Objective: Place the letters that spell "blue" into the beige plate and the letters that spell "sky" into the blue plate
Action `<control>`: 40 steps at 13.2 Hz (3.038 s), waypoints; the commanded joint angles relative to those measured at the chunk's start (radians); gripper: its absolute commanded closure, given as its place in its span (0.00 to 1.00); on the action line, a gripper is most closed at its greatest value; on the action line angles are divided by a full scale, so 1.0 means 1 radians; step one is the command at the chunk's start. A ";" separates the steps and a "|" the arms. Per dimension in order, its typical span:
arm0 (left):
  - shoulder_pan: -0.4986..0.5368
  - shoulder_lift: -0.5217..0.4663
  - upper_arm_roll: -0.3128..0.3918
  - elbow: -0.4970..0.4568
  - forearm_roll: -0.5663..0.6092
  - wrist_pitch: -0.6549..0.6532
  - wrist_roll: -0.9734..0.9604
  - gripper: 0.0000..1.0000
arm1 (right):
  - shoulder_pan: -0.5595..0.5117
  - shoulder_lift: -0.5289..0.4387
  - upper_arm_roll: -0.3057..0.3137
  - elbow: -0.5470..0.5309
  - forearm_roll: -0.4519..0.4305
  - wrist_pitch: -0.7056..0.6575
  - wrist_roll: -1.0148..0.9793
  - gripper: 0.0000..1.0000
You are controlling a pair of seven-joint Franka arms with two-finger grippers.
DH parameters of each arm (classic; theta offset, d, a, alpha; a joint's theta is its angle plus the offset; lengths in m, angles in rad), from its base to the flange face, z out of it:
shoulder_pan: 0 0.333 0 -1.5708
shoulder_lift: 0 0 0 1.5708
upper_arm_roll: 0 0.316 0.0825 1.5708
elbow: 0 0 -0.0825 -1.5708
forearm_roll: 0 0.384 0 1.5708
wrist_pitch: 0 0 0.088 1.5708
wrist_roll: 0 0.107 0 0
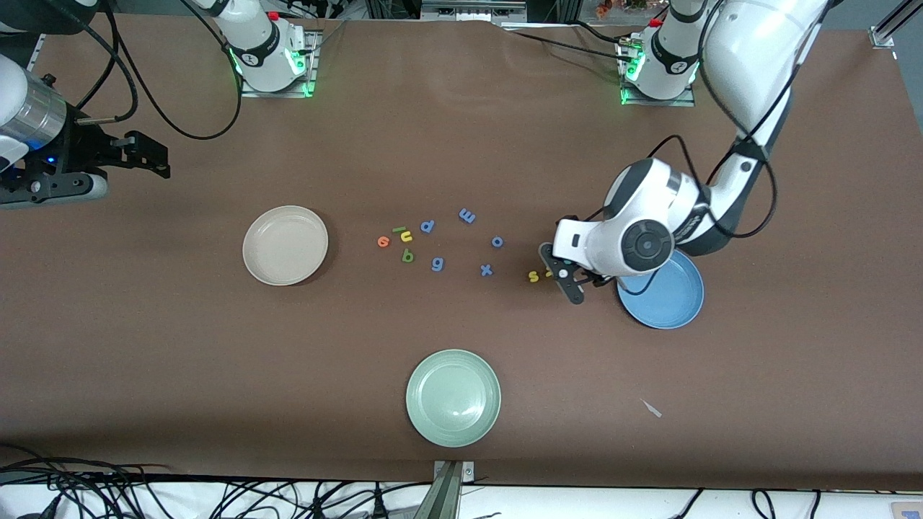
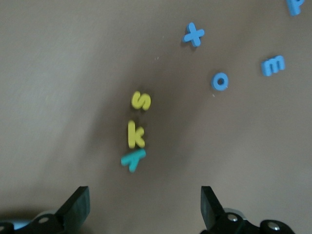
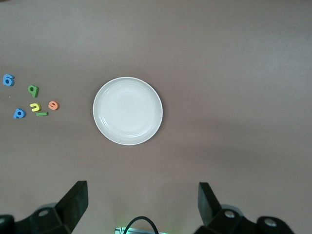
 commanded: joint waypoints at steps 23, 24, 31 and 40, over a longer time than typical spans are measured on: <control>-0.063 0.047 -0.001 -0.073 0.335 0.186 0.019 1.00 | 0.055 0.130 0.009 0.033 -0.031 0.082 0.009 0.01; -0.058 0.016 -0.001 -0.070 0.335 0.140 0.021 1.00 | 0.104 0.156 0.009 0.033 -0.034 0.095 0.034 0.01; 0.011 -0.050 0.055 -0.080 0.522 -0.023 0.070 0.96 | 0.228 0.285 0.009 0.027 -0.001 0.197 0.323 0.01; 0.029 -0.056 0.041 -0.063 0.534 -0.026 -0.037 0.00 | 0.360 0.467 0.082 -0.154 0.008 0.693 0.960 0.01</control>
